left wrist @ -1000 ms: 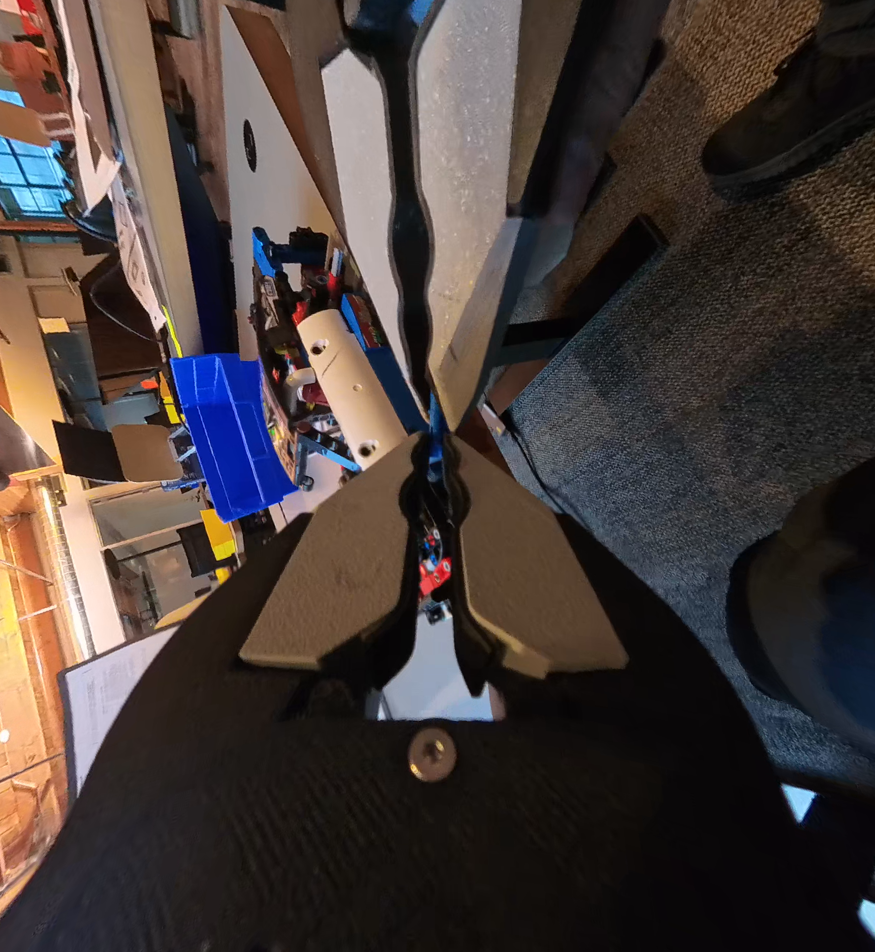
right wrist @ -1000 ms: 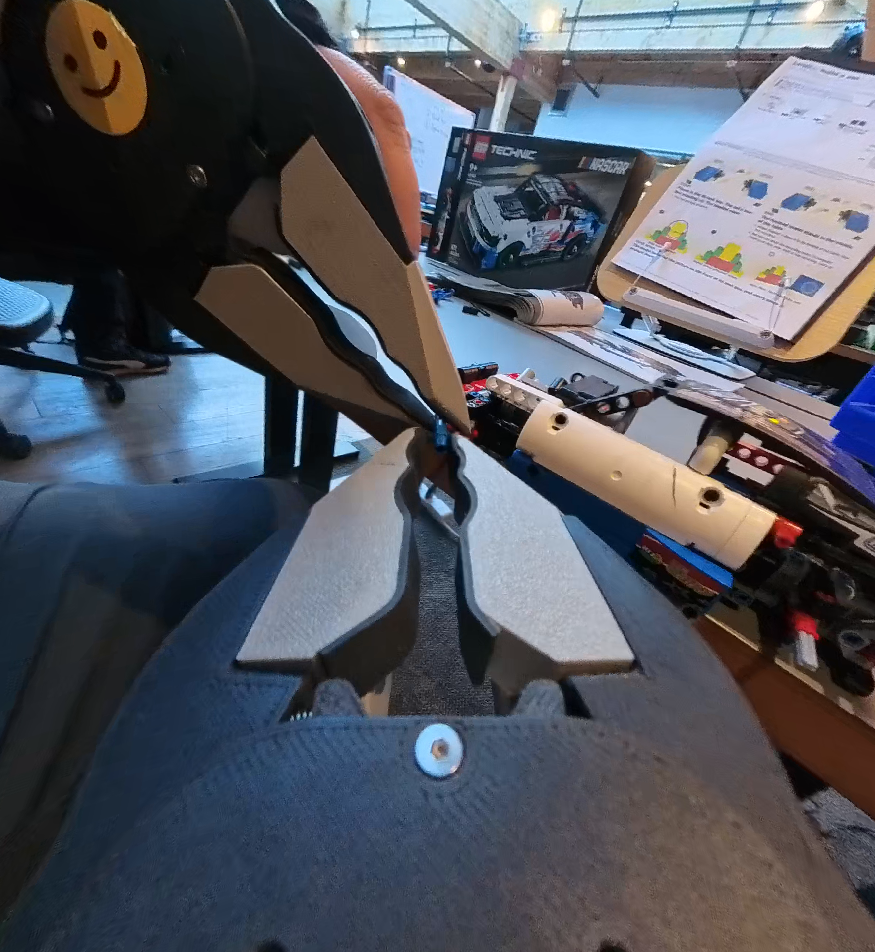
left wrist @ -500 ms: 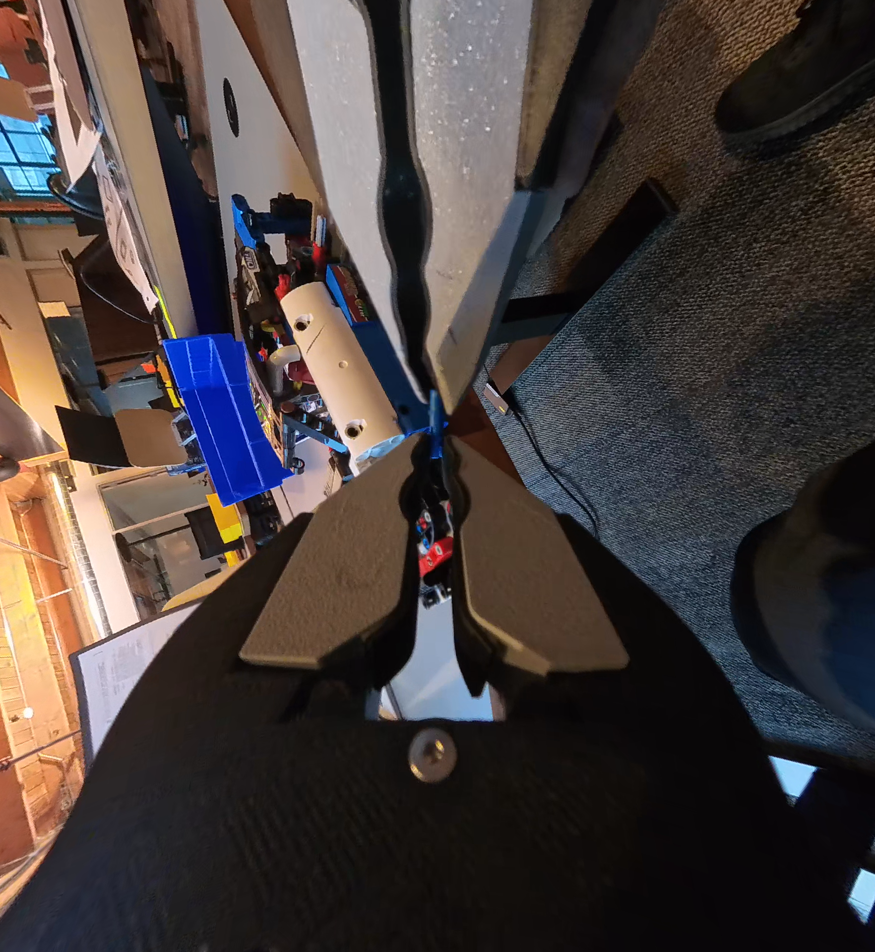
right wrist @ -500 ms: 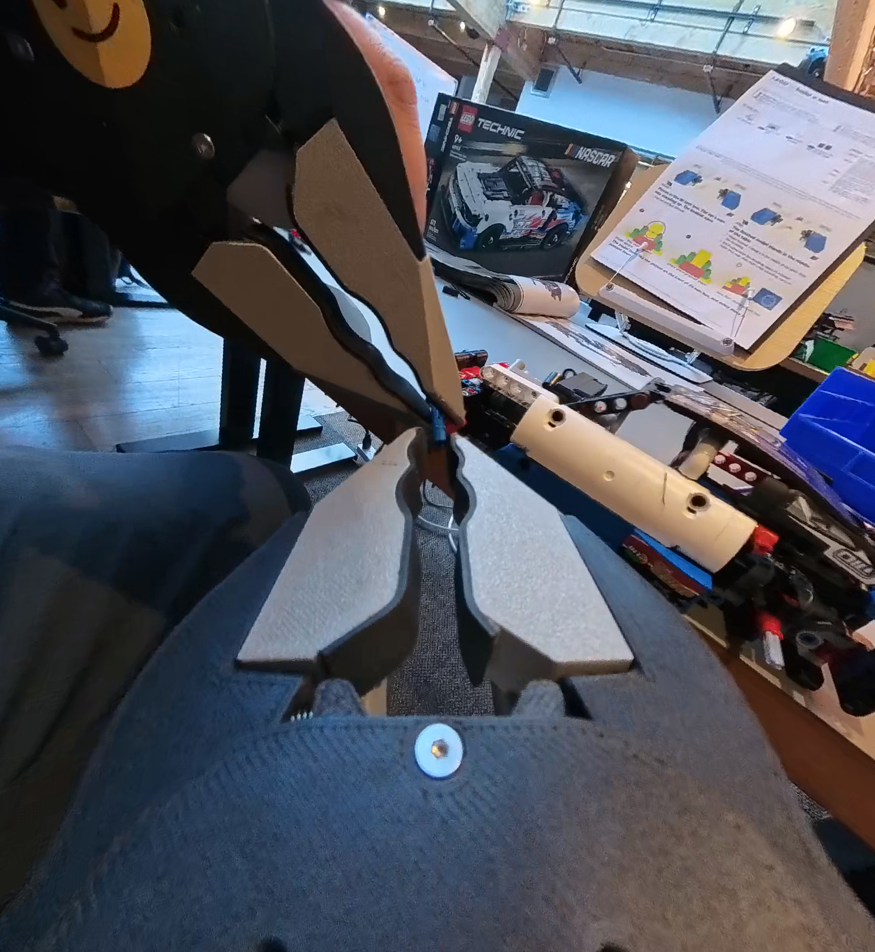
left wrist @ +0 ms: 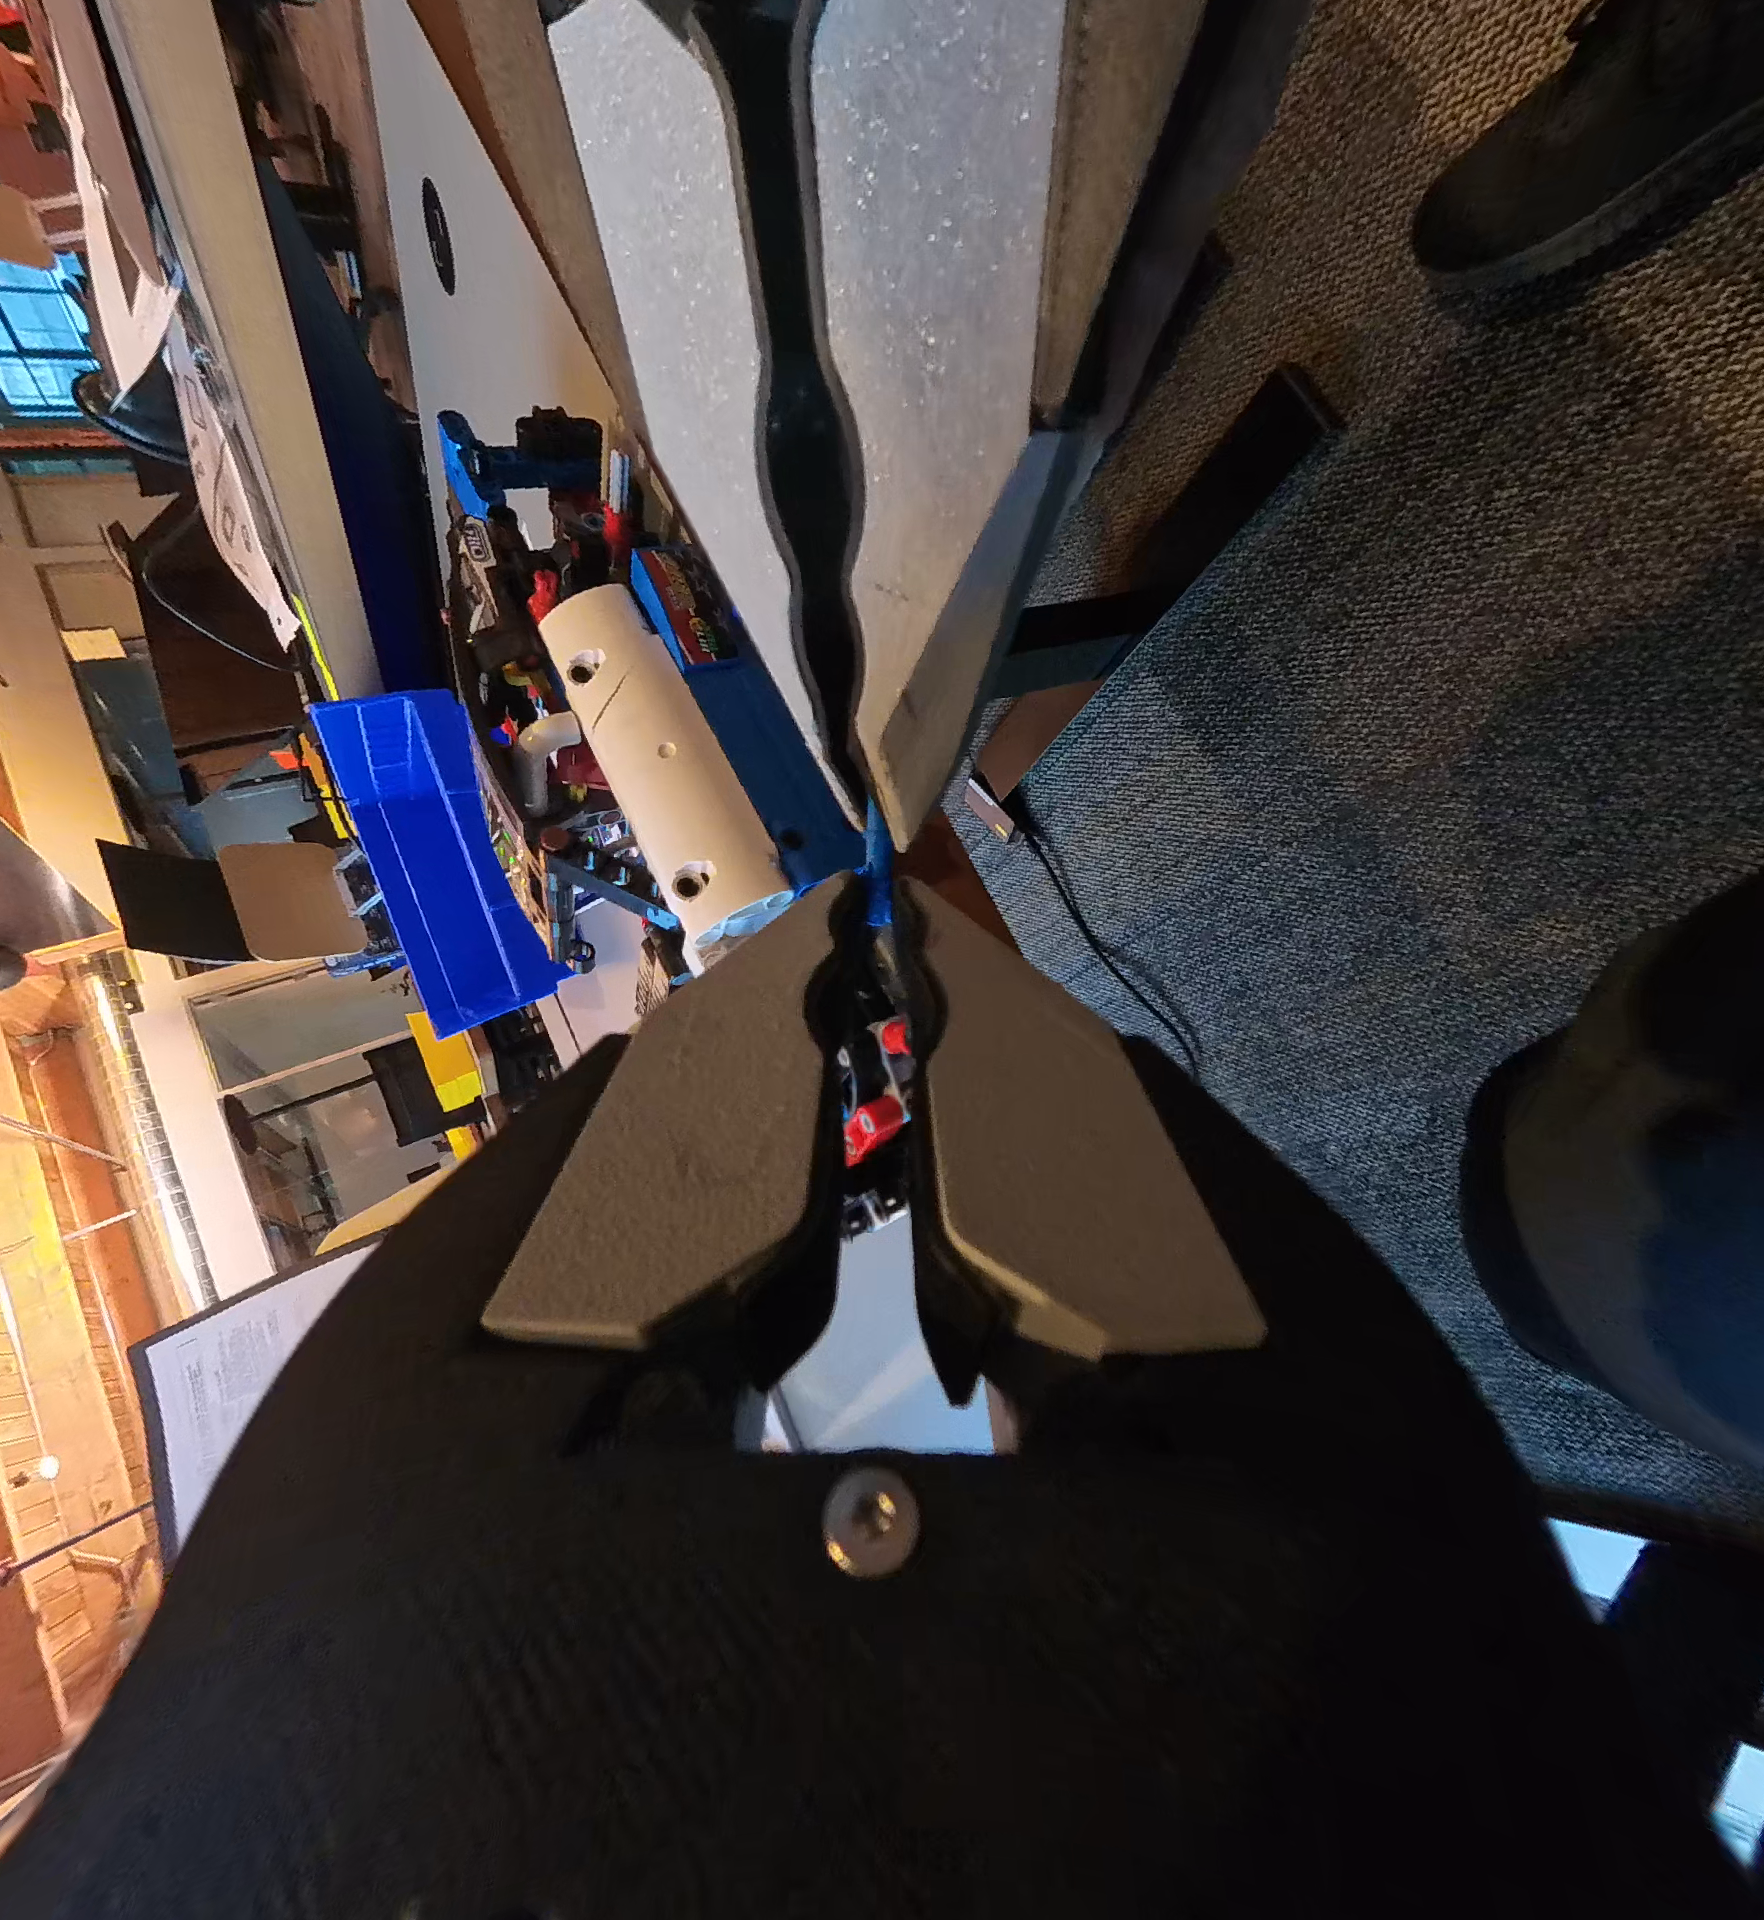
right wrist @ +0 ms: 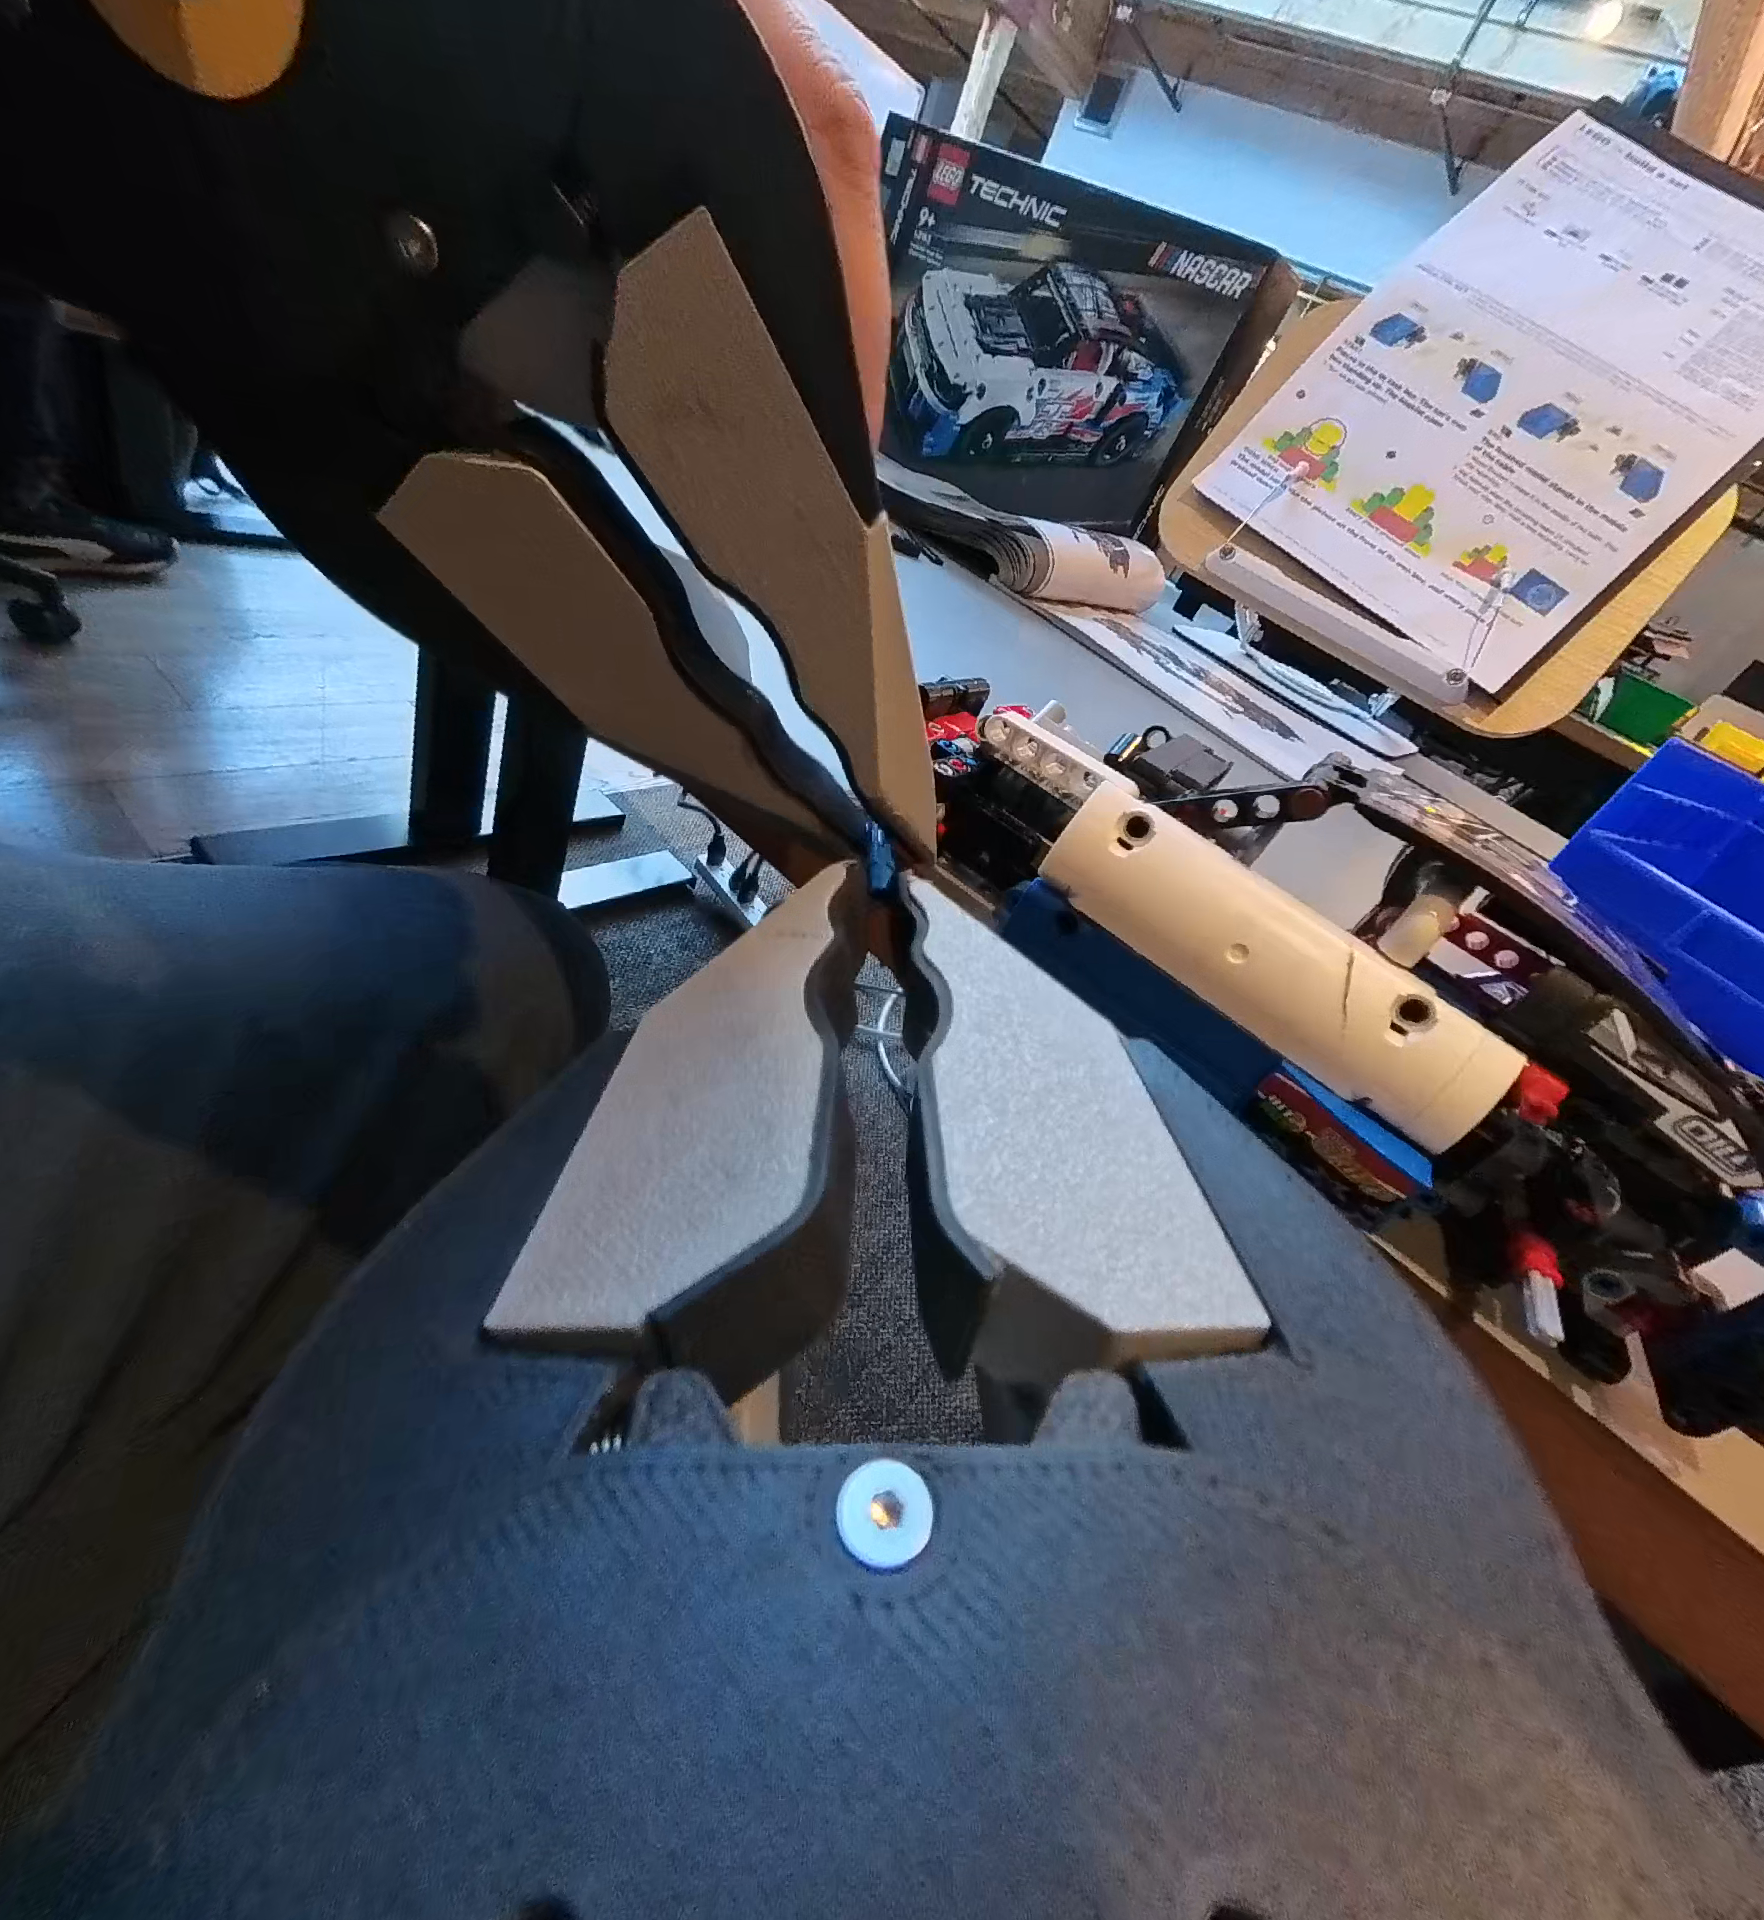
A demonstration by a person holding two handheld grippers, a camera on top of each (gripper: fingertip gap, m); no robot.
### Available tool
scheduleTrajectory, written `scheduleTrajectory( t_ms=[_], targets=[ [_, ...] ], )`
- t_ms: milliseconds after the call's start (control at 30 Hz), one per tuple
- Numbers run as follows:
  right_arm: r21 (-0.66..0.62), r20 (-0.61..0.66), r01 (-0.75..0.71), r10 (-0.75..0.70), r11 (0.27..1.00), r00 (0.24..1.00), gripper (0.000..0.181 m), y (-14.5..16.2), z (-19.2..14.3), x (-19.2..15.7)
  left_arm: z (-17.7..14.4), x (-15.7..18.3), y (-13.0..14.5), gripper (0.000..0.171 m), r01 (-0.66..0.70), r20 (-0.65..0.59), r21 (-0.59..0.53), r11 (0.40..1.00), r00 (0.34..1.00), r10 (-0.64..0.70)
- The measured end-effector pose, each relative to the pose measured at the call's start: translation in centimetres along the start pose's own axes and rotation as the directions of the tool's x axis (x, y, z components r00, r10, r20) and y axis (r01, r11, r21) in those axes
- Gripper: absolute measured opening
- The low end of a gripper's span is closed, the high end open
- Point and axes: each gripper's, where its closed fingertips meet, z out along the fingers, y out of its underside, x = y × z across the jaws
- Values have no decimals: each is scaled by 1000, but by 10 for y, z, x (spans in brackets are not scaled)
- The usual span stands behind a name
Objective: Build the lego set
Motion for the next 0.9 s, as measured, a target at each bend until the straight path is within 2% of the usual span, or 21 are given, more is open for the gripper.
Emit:
scheduleTrajectory(
  t_ms=[133,400,700,900],
  targets=[
    [4,13,-10,10,1000,1000,2,2,2,-2,1,4,2,1,13,-33,-3,1000,999,-13],
    [47,-2,-7,8,999,1000,4,-6,0,-2,1,2,2,1,26,-24,5,1000,999,-26],
    [38,-9,-6,6,999,1000,3,-3,1,-1,1,2,1,1,30,-23,13,999,999,-30],
    [37,-5,-8,8,999,1000,2,-3,-1,-1,2,3,-2,2,92,-42,33,995,995,-91]
  ],
)
